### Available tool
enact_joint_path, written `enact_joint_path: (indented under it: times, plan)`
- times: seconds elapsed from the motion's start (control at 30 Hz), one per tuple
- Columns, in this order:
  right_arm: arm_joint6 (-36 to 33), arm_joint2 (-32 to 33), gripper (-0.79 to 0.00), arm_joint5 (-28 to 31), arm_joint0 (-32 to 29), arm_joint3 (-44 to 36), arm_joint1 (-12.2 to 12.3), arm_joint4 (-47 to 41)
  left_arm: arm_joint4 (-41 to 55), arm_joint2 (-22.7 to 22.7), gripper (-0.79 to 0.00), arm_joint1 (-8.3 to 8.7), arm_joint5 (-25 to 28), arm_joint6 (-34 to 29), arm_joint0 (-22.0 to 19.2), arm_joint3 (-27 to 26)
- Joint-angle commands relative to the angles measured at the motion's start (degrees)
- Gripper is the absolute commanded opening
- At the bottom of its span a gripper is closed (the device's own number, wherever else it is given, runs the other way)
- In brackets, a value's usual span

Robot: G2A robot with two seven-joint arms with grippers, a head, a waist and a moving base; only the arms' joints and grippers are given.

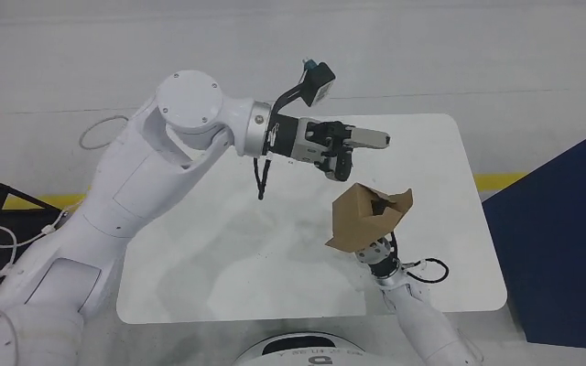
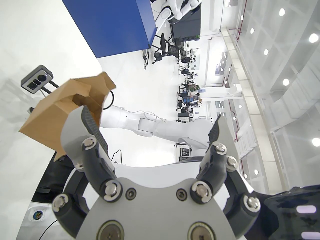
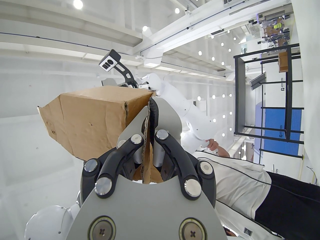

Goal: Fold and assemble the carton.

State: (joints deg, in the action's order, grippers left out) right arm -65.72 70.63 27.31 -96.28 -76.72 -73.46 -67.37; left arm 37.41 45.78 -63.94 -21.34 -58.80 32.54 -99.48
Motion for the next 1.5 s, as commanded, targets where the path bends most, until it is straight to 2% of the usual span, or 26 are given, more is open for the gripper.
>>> enact_joint_path:
  times: [0.0, 0.13, 0.3, 0.4, 0.47, 0.6, 0.83, 1.13, 1.23, 1.47]
  plan:
    - [0.01, 0.00, -0.785, 0.02, 0.00, 0.01, 0.00, 0.00, -1.17, 2.59, 0.000, 0.98, -0.10, -0.18, 2.94, -3.08]
    - [0.01, 0.00, -0.785, 0.02, 0.00, 0.01, 0.00, 0.00, -2.88, 8.82, 0.000, 2.76, -0.80, -0.42, 7.17, -8.00]
    - [2.26, -0.04, -0.785, -2.37, -1.57, -7.23, 0.63, 9.25, -3.14, 15.82, 0.000, 4.28, -1.52, -0.74, 11.04, -13.14]
    - [8.78, 1.61, -0.785, -5.06, -3.67, -14.17, 1.43, 19.26, -2.94, 18.82, 0.000, 4.90, -1.25, -0.44, 13.83, -14.82]
    - [13.57, 3.08, -0.785, -8.93, -5.12, -19.39, 1.96, 24.98, -2.73, 20.59, 0.000, 5.28, -0.80, -0.26, 16.07, -15.52]
    - [19.85, 5.96, -0.785, -15.14, -8.37, -28.75, 2.72, 29.92, -1.29, 23.93, 0.000, 5.87, 1.14, 0.34, 21.02, -16.35]
    - [25.49, 6.96, -0.785, -22.13, -10.67, -36.13, 3.29, 35.29, -1.29, 23.93, 0.000, 5.87, 1.14, 0.34, 21.02, -16.35]
    - [25.85, 7.02, -0.785, -22.04, -10.60, -36.05, 3.30, 35.68, -1.24, 23.88, 0.000, 5.86, 1.24, 0.63, 21.24, -16.33]
    - [28.41, 6.53, -0.785, -21.10, -11.00, -36.11, 3.42, 40.89, 0.18, 23.93, 0.000, 5.90, 1.54, 1.09, 23.25, -17.09]
    - [30.00, 11.45, -0.785, -21.23, -14.70, -39.01, 4.12, 40.97, 4.62, 24.74, 0.000, 6.22, -2.09, -2.96, 23.73, -17.02]
